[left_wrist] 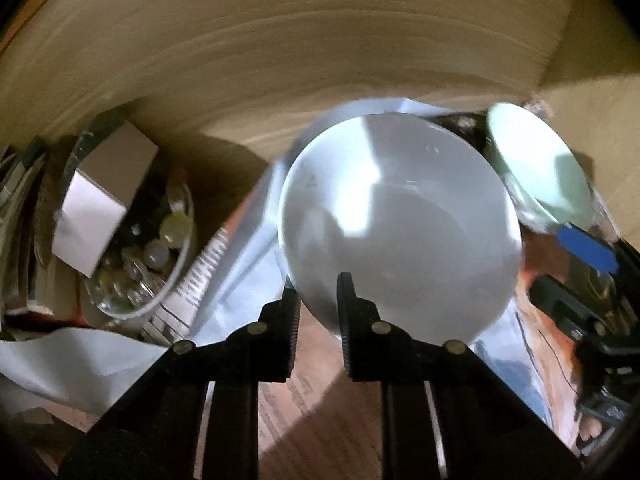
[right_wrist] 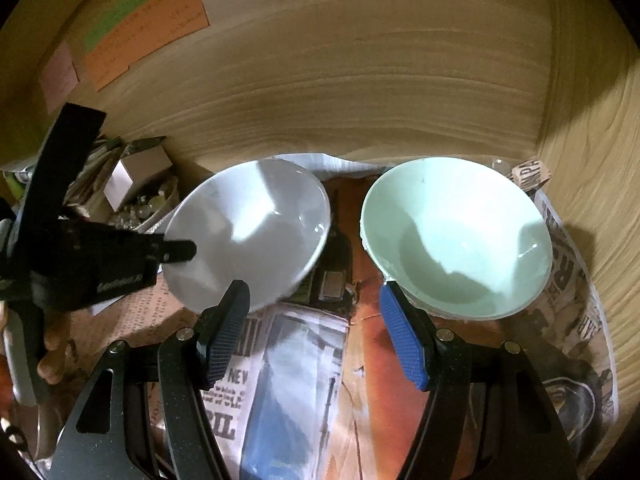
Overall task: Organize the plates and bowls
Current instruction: 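Move both tools to the white bowl and close on its rim, then lift the white bowl with both tools and carry it toward the mauve bowl, then lower the white bowl into the mauve bowl and open both tools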
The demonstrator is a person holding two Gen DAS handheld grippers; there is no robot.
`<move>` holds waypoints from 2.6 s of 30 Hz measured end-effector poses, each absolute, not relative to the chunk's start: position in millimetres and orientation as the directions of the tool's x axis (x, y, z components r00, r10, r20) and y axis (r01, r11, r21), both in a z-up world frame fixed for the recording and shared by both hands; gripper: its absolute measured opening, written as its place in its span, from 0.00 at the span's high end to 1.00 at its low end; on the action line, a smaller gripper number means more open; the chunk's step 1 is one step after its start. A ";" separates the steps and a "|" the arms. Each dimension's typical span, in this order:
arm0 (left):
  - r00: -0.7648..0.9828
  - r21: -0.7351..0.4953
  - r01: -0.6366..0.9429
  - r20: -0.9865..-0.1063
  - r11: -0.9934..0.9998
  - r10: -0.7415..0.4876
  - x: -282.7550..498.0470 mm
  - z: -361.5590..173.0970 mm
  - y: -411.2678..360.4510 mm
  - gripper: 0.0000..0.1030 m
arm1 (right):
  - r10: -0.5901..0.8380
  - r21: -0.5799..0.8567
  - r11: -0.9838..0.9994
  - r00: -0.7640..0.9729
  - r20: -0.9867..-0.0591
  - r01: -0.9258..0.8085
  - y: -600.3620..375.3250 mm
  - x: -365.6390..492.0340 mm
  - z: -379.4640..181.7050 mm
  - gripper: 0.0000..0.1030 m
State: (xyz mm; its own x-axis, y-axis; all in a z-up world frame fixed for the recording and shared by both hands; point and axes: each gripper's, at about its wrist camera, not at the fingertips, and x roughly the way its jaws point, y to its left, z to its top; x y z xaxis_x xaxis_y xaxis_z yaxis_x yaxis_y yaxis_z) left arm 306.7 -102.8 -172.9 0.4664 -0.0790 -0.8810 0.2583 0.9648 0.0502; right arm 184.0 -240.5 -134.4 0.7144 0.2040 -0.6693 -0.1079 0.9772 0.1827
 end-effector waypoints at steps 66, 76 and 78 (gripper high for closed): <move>0.763 -0.042 0.094 -0.639 0.995 -0.099 50.8 -70.3 22.1 0.83 | 0.429 0.164 0.896 0.712 -0.555 -0.412 -115.7 53.6 -69.3 0.87; 0.790 -0.031 0.021 -0.612 0.999 -0.036 8.5 -72.6 45.4 0.83 | 0.487 0.165 0.858 0.668 -0.562 -0.486 -80.1 33.1 -78.0 0.87; 0.788 -0.039 0.005 -0.615 0.999 -0.027 0.6 -74.7 50.9 0.83 | 0.496 0.164 0.850 0.657 -0.567 -0.500 -73.7 30.2 -81.0 0.87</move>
